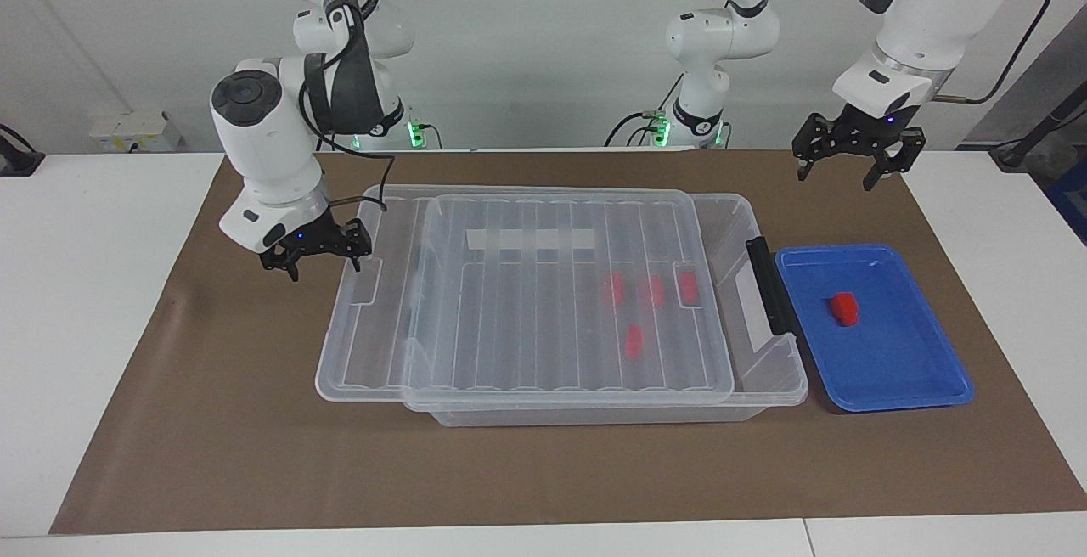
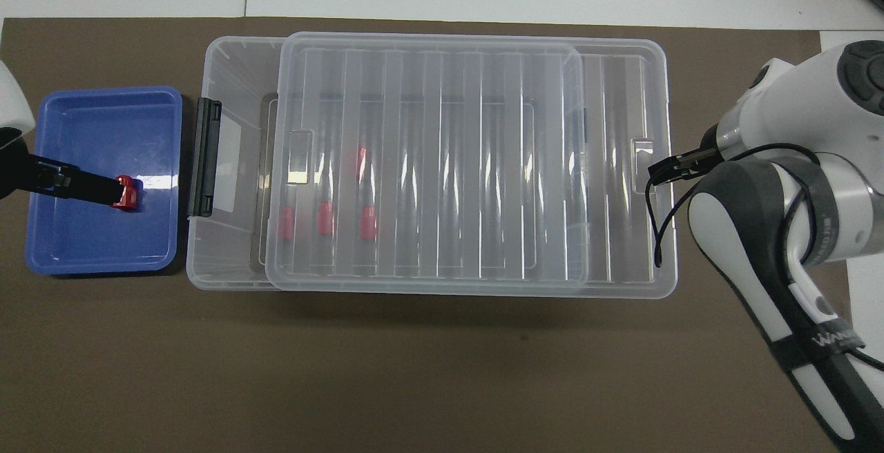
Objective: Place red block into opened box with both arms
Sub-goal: 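Slide the clear lid open with the right gripper, then grasp the red block in the blue tray with the left gripper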
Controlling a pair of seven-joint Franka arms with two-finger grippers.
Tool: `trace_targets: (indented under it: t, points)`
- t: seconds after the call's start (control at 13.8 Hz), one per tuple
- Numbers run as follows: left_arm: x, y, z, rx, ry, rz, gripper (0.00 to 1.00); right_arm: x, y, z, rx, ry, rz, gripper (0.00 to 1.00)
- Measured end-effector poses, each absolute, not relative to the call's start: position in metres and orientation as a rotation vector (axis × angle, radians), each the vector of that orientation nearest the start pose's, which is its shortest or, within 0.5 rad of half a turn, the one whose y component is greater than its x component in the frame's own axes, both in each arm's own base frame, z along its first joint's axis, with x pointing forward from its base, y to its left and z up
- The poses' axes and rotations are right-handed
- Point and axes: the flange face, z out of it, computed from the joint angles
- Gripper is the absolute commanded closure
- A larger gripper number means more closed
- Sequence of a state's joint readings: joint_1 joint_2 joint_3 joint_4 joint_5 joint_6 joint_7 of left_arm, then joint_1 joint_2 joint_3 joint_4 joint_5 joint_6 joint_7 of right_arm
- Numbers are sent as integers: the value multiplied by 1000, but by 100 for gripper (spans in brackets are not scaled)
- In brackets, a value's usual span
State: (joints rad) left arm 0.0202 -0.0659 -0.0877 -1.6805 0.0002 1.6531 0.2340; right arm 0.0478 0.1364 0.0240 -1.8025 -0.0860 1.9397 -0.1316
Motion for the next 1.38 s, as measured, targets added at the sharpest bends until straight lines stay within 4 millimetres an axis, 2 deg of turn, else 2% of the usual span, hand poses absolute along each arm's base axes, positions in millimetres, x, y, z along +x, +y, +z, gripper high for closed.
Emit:
trace_targets:
  t: [0.22,0.43,0.65,0.8,1.01,1.16,1.38]
  points:
    - [539,-24,615,-3101,431,-46,0,601,9,468,-3187,-488,13,0]
    - [538,16,610,-3113,318,-27,0,601,-18,469,-3174,-597,24,0]
    - [542,43,597,-3107,239,-116,0,600,-44,471,-3162,-686,29,0]
    - [546,54,575,-3100,209,-173,0,599,-57,474,-3158,-724,28,0]
    - [558,70,535,-3103,118,-204,0,600,-59,475,-3156,-738,24,0]
    - [576,77,500,-3114,-24,-221,0,599,-63,476,-3154,-752,25,0]
    - [591,82,442,-3120,-103,-240,0,598,-77,477,-3149,-785,30,0]
